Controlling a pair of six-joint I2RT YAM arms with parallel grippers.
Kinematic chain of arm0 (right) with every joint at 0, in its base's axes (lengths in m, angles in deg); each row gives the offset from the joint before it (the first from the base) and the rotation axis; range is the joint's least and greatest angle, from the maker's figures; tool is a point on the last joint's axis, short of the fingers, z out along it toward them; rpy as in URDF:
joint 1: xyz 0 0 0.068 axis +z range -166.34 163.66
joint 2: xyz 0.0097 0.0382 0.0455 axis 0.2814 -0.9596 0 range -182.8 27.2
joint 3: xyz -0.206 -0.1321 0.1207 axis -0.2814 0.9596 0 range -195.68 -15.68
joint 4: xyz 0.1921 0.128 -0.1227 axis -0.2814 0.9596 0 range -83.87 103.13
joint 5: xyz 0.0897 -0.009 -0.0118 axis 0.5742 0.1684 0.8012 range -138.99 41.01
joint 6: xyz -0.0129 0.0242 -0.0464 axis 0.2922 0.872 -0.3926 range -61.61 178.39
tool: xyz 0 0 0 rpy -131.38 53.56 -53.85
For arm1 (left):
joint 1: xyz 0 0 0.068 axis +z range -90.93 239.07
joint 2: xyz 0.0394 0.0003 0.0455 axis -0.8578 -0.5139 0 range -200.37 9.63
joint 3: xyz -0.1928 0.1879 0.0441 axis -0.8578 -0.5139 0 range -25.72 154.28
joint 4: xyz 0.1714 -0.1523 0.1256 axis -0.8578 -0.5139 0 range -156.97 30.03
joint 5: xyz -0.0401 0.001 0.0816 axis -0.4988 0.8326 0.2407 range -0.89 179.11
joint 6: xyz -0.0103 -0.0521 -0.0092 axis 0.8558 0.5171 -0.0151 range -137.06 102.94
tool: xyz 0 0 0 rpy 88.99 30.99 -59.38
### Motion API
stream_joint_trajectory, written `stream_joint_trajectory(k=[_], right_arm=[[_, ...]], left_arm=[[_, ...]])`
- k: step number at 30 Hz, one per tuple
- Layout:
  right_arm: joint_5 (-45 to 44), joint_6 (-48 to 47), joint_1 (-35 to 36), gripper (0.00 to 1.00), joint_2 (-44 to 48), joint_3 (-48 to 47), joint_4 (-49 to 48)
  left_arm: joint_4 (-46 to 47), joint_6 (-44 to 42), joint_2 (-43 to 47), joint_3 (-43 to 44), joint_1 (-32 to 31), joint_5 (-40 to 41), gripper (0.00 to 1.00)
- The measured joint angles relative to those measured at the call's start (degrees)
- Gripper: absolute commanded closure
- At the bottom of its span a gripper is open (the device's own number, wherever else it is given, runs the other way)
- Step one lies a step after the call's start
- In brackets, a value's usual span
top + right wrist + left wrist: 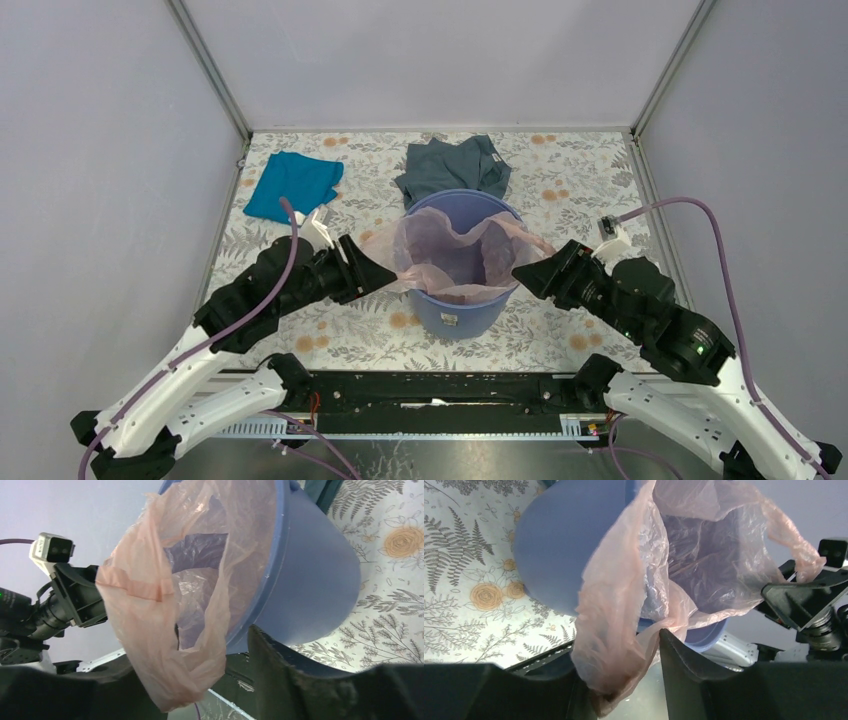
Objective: Put the trash bags into the trash bin
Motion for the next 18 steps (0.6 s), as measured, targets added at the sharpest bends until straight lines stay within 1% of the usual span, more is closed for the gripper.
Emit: stream_joint_trajectory(k=[2, 4, 7, 9, 10, 13, 18], right_arm=[[0.5, 0.6, 0.0, 0.57, 0.2, 0.2, -0.7], [1.0, 1.2, 0.0, 0.71, 1.1, 0.5, -1.4], [1.6, 2.4, 0.0, 0.85, 3.0, 2.0, -2.9], [1.6, 3.1, 0.0, 0.92, 3.8, 3.0, -3.5], [1.6, 3.3, 0.0, 0.94, 4.0, 3.1, -3.5], [1.6, 3.0, 0.0, 0.97, 3.9, 2.6, -2.6], [1.4, 0.4, 0.0, 0.99, 3.6, -3.0, 4.0]], left_arm=[[0.1, 0.3, 0.1, -0.1, 0.0, -0.3, 0.7], [0.6, 0.5, 0.5, -0.1, 0.0, -0.5, 0.76], [1.2, 0.6, 0.9, -0.1, 0.0, -0.9, 0.86], [1.2, 0.7, 1.1, -0.1, 0.0, -1.2, 0.98], [1.1, 0.4, 1.2, -0.1, 0.0, -1.4, 1.0], [0.3, 0.0, 1.2, 0.2, 0.0, -1.6, 1.0], [-0.9, -0.9, 2.8, 0.5, 0.0, -2.2, 1.0]])
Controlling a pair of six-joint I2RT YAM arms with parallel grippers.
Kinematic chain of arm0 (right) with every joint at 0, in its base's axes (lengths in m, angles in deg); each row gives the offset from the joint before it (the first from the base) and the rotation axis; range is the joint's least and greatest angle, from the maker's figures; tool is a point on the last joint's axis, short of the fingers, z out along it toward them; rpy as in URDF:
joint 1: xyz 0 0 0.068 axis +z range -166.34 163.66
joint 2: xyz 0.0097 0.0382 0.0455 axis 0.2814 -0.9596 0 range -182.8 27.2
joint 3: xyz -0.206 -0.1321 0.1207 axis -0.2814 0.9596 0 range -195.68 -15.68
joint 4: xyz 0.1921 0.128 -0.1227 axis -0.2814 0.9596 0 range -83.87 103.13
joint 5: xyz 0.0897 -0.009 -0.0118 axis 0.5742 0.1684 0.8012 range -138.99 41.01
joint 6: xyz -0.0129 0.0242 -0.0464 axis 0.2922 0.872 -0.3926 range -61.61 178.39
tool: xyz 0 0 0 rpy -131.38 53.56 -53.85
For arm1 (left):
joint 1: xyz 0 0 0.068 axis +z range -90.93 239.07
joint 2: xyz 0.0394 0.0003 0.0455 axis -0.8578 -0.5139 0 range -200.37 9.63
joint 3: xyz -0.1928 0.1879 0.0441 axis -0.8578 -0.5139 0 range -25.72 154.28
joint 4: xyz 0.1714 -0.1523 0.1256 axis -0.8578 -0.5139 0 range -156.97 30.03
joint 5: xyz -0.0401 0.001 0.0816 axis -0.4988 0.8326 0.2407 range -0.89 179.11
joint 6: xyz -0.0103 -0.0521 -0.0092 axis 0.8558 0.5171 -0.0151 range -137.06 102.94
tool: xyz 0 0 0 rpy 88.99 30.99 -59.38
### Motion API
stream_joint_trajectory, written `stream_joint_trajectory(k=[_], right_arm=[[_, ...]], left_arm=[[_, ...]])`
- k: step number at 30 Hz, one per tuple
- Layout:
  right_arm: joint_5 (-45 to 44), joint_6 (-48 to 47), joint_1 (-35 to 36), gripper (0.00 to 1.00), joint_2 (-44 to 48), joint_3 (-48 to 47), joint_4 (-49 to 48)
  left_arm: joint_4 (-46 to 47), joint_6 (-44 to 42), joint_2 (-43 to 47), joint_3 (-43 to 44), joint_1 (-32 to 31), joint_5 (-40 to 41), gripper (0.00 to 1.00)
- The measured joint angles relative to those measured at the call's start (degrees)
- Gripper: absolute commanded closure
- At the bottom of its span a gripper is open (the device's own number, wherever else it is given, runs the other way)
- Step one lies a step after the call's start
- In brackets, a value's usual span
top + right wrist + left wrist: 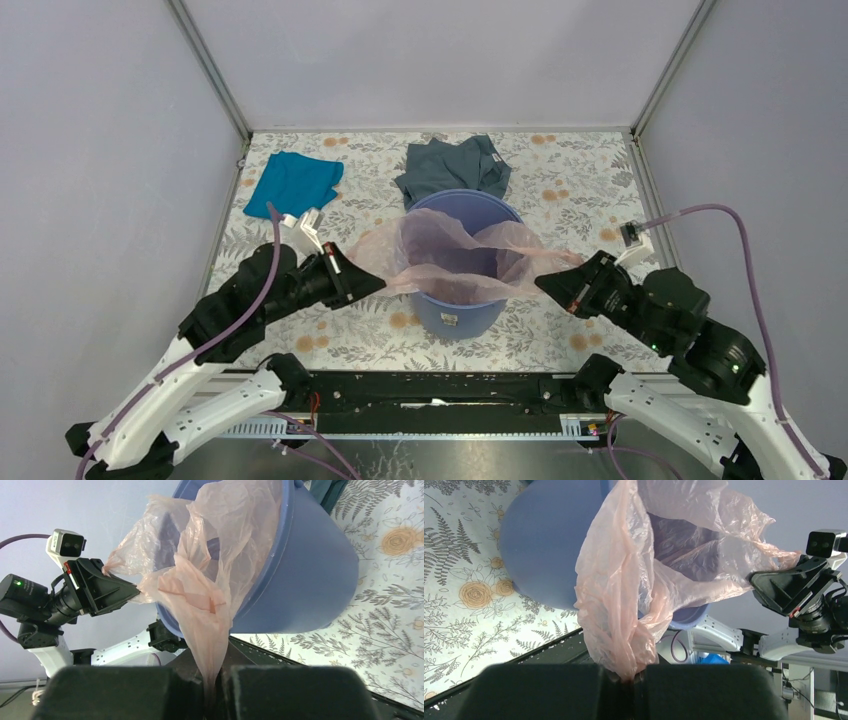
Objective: Put the trash bags into the trash bin
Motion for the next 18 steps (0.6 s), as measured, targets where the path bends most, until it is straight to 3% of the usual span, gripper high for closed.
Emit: stream_joint_trajectory(k=[5, 18], right_arm=[[-0.1, -2.0, 0.0, 0.99, 0.4, -3.6, 5.8], [-2.7, 1.9, 0.0, 0.94, 10.8, 10.5, 8.9]], left_arm=[[-0.9, -0.6, 2.2, -0.5, 0.0, -2.1, 1.0], [-1.1, 0.1, 4.5, -10.2, 0.0, -4.0, 1.0]])
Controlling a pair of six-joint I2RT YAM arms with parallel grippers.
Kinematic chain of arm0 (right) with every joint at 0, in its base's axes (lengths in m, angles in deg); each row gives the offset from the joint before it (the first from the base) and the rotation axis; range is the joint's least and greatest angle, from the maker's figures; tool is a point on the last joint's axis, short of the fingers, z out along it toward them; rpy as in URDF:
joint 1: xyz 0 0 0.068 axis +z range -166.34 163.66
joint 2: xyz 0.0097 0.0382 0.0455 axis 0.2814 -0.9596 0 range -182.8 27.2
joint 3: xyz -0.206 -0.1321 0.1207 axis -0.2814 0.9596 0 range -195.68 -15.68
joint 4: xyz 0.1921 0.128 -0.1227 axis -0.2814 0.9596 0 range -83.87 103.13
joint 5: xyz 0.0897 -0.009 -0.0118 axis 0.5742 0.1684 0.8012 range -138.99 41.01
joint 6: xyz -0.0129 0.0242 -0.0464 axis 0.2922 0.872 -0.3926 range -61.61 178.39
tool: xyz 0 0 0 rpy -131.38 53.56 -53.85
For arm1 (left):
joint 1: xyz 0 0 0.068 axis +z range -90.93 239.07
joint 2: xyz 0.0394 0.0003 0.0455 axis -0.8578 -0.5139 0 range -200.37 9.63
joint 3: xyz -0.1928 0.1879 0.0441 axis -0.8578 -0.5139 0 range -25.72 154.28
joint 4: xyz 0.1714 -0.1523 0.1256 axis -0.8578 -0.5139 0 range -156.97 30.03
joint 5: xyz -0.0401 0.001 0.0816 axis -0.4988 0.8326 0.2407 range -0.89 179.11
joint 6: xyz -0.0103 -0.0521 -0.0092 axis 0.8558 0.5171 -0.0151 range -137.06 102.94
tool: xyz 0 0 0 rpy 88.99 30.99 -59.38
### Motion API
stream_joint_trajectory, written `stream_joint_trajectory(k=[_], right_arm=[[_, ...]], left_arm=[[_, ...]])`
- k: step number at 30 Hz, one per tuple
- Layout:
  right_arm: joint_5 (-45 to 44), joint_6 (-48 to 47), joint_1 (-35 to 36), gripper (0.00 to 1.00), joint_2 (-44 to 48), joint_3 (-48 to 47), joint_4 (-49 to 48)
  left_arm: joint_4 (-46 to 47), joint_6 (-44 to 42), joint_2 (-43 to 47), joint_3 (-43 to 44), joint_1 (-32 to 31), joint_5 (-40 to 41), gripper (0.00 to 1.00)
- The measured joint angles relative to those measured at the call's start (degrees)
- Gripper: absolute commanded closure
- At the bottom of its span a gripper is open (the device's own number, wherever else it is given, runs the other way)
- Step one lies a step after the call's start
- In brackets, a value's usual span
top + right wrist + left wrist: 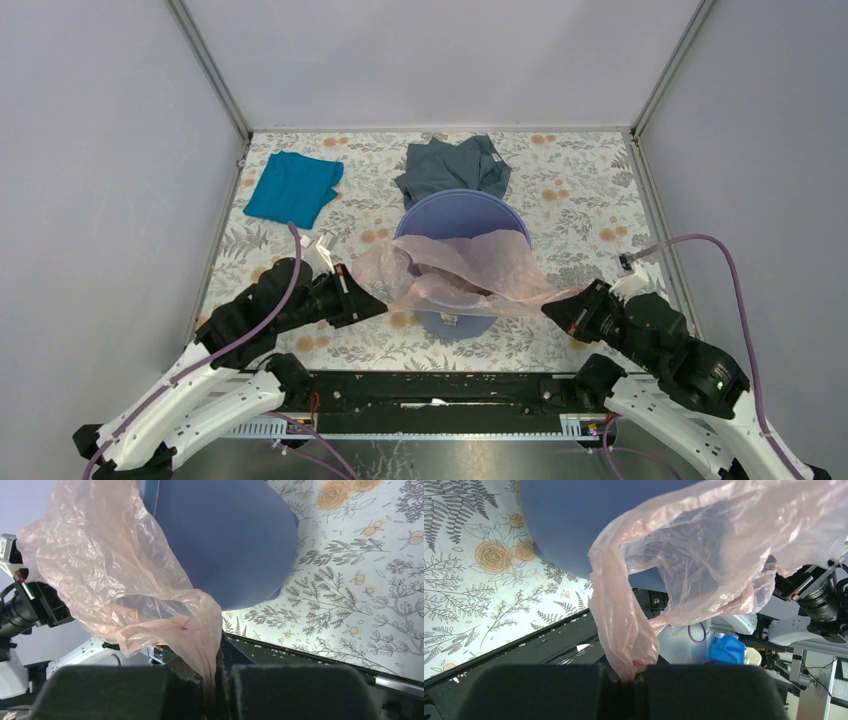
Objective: Put the trash bags into the trash bin
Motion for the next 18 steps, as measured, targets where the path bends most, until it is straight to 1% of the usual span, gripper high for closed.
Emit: stream_joint_trajectory(k=[2, 4, 6, 8, 10, 12, 16, 17, 18], right_arm=[[-1.1, 0.0, 0.0, 0.88, 0.1, 0.1, 0.2], [-2.2, -0.2, 0.0, 0.78, 0.1, 0.1, 0.2], [-3.8, -0.9, 0.0, 0.7, 0.0, 0.4, -0.1], [-5.1, -2.4, 0.0, 0.6, -0.3, 1.6, -1.3], [-6.3, -4.5, 0.0, 0.53, -2.2, 2.5, -2.5], [-7.0, -6.9, 0.0, 0.44, -5.4, 2.5, -3.2], [-6.6, -12.2, 0.0, 0.28, -10.8, -0.4, -2.4], [-5.9, -13.8, 0.0, 0.25, -11.3, -1.8, -2.1], [-5.1, -15.0, 0.0, 0.2, -11.4, -3.3, -1.7]], left_arm=[[0.4, 0.0, -0.2, -0.3, 0.0, 0.0, 0.97], [0.8, 0.0, -0.3, -0.8, 0.0, 0.1, 0.95], [1.1, 0.0, -0.4, -1.6, 0.0, 0.7, 0.87], [1.6, -0.4, -0.8, -2.1, 0.0, 1.7, 0.77], [2.4, -1.2, -1.6, -2.4, 0.0, 3.7, 0.69], [3.3, -2.1, -2.6, -2.4, 0.0, 6.0, 0.56], [3.6, -4.2, -3.2, -2.4, 0.0, 8.9, 0.36], [3.4, -5.0, -3.2, -2.4, 0.0, 9.2, 0.26], [3.0, -6.0, -3.0, -2.4, 0.0, 9.4, 0.19]])
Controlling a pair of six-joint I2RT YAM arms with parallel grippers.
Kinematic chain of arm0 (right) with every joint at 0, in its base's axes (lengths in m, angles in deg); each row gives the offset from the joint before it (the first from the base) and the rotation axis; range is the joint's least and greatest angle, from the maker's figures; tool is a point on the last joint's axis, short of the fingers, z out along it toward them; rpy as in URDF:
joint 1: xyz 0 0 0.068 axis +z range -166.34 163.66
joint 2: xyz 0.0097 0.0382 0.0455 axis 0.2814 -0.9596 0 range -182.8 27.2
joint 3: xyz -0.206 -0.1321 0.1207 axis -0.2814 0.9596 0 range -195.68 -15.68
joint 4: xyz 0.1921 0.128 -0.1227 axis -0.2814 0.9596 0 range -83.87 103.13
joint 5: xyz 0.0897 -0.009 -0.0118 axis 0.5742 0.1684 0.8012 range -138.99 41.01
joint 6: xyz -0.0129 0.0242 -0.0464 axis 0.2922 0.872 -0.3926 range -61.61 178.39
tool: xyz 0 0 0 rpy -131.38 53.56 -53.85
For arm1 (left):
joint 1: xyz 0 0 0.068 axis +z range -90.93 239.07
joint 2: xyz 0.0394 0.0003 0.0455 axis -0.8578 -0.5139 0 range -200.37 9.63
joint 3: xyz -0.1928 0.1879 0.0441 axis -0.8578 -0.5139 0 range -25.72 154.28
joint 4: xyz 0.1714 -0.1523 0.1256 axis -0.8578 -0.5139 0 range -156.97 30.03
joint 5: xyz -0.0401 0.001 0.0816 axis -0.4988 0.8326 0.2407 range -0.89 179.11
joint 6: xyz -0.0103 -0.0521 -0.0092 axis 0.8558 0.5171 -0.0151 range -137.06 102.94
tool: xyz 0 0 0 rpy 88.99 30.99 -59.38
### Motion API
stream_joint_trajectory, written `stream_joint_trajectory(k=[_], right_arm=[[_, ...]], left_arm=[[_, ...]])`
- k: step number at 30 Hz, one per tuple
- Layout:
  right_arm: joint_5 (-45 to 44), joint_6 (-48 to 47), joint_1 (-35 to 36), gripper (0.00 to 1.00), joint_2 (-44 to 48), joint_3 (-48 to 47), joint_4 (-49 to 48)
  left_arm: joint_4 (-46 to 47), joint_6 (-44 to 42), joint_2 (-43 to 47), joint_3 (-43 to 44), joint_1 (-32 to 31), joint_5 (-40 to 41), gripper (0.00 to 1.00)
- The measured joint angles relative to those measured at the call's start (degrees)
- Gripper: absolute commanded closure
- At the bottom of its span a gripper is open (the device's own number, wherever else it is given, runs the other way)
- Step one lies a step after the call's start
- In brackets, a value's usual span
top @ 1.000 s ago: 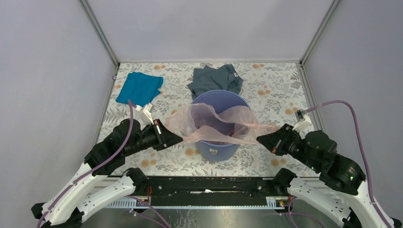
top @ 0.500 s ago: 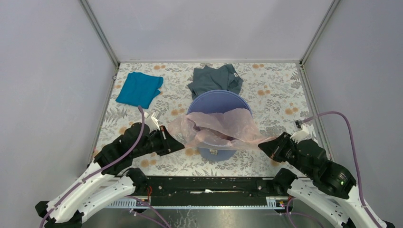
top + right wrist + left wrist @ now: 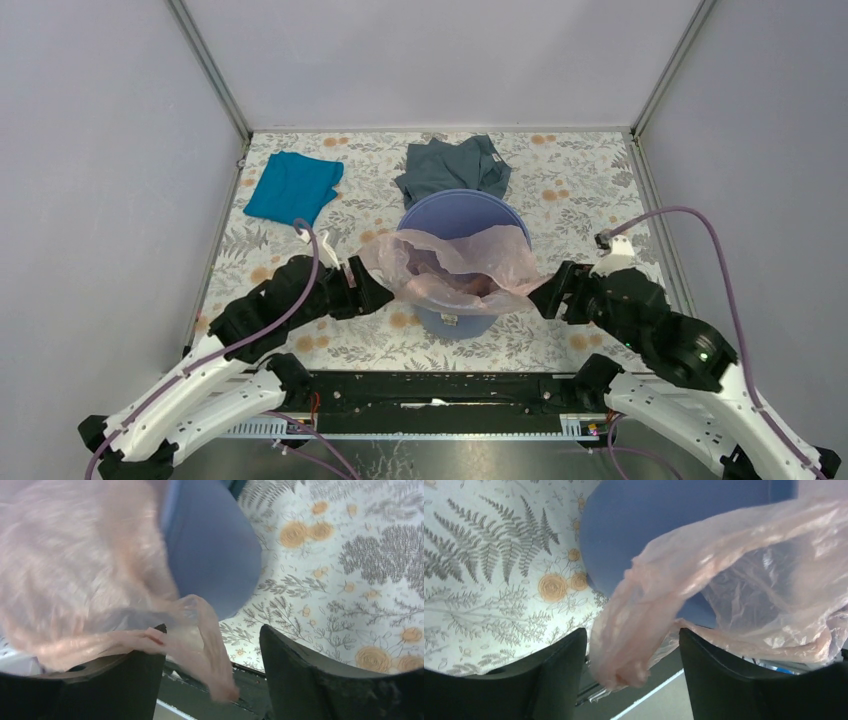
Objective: Put the trash bags into the trash bin
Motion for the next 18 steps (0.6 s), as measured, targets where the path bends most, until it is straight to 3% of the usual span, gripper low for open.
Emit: stream_joint_trajectory(k=[4, 11, 18], right_arm=[[3.4, -4.7, 0.0, 0.01, 0.7, -9.0, 3.5], [14.9, -16.4, 0.0, 0.0, 0.6, -20.2, 7.0], [19.7, -26.9, 0.0, 0.0, -15.2, -29.8, 8.2]], left_arm=[[-6.2, -5.1, 3.4, 1.9, 0.0, 0.0, 0.02], [-15.5, -12.8, 10.1, 15.0, 0.0, 2.9, 0.01], [-15.5, -13.6, 3.2, 19.0, 0.0, 14.8, 0.01]])
